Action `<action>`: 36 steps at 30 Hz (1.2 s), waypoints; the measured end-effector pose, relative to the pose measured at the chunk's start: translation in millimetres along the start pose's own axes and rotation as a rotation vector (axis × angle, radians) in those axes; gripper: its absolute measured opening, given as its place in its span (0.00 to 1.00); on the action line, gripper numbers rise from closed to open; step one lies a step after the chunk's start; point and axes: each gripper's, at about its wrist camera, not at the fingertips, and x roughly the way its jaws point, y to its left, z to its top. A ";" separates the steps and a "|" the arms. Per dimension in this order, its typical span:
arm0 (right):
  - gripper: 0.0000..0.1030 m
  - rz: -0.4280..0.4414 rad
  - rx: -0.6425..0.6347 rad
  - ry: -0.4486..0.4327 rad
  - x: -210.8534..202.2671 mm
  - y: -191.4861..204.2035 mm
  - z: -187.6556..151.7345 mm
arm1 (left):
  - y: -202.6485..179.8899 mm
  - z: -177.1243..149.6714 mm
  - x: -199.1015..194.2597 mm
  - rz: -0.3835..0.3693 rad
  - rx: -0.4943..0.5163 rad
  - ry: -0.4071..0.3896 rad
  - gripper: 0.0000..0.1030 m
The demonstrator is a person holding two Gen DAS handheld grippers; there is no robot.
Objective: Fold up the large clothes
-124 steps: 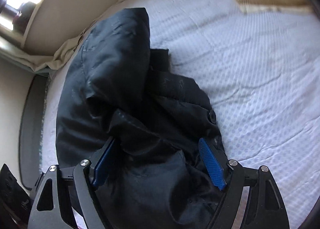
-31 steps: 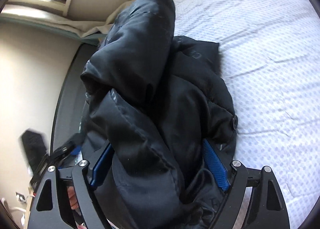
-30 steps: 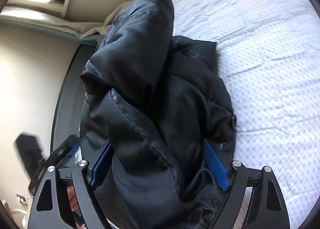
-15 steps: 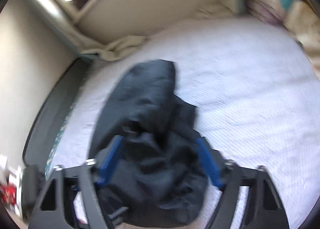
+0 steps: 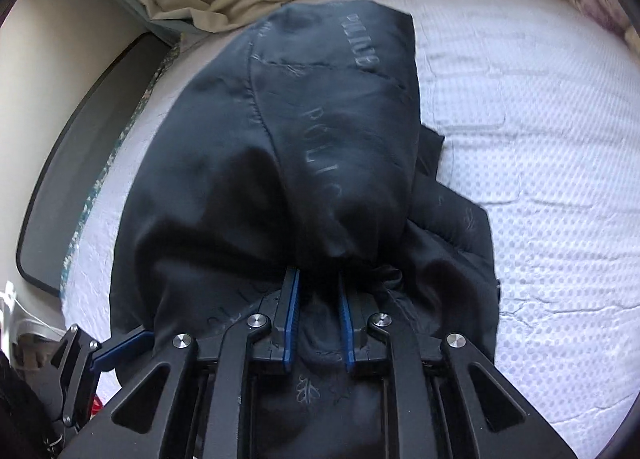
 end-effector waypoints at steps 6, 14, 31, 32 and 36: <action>0.14 0.098 0.128 -0.038 -14.9 -23.3 0.6 | 0.5 0.7 -2.7 0.001 -0.008 -0.007 0.95; 0.68 0.010 0.034 -0.243 -108.1 9.7 -6.4 | 13.5 11.4 -26.7 -0.003 -0.069 -0.028 0.96; 1.00 -0.171 -0.161 -0.300 -162.3 68.2 -117.4 | 45.6 -51.2 -133.1 0.183 -0.280 -0.195 0.99; 1.00 -0.183 -0.166 -0.294 -160.9 69.6 -124.4 | 41.9 -58.8 -135.8 0.186 -0.284 -0.192 0.99; 1.00 -0.242 -0.141 -0.277 -157.6 69.0 -149.9 | 28.7 -78.8 -141.3 0.195 -0.305 -0.175 0.99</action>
